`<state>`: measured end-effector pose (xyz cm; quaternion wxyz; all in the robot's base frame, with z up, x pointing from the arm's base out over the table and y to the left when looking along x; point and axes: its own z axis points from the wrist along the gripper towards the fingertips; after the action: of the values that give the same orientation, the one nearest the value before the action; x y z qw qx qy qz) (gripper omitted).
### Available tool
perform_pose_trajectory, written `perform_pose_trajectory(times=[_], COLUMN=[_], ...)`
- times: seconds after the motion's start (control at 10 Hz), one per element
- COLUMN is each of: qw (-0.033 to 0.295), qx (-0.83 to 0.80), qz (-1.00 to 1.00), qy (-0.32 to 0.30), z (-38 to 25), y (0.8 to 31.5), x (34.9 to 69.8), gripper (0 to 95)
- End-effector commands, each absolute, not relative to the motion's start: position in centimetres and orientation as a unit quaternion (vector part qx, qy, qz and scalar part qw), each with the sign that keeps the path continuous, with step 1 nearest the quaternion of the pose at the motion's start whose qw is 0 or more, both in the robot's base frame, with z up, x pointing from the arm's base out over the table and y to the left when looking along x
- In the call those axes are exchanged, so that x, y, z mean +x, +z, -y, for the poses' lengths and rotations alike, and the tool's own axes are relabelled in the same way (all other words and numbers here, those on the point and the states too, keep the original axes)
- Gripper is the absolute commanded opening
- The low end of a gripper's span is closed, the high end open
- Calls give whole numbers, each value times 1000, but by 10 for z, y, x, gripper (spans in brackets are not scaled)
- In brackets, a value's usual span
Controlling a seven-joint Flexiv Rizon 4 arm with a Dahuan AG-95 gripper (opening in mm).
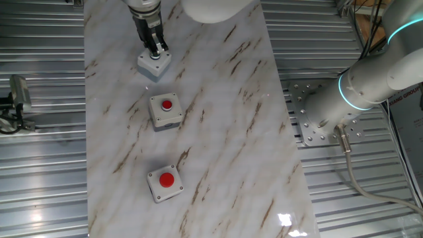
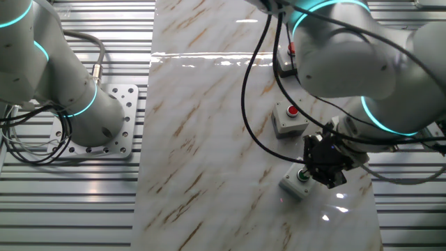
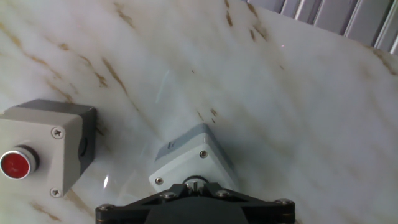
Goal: Press three buttons from left to right in sequence
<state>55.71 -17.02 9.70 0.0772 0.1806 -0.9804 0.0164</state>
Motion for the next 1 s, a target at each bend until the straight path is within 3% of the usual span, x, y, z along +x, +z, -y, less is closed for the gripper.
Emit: perform_pose_trajectory(times=[0.1, 1.0], qw=[70, 68], qx=[185, 199], qz=[980, 978], qy=[12, 4], z=[170, 170], y=[97, 93], x=[557, 558], gripper=[0, 0])
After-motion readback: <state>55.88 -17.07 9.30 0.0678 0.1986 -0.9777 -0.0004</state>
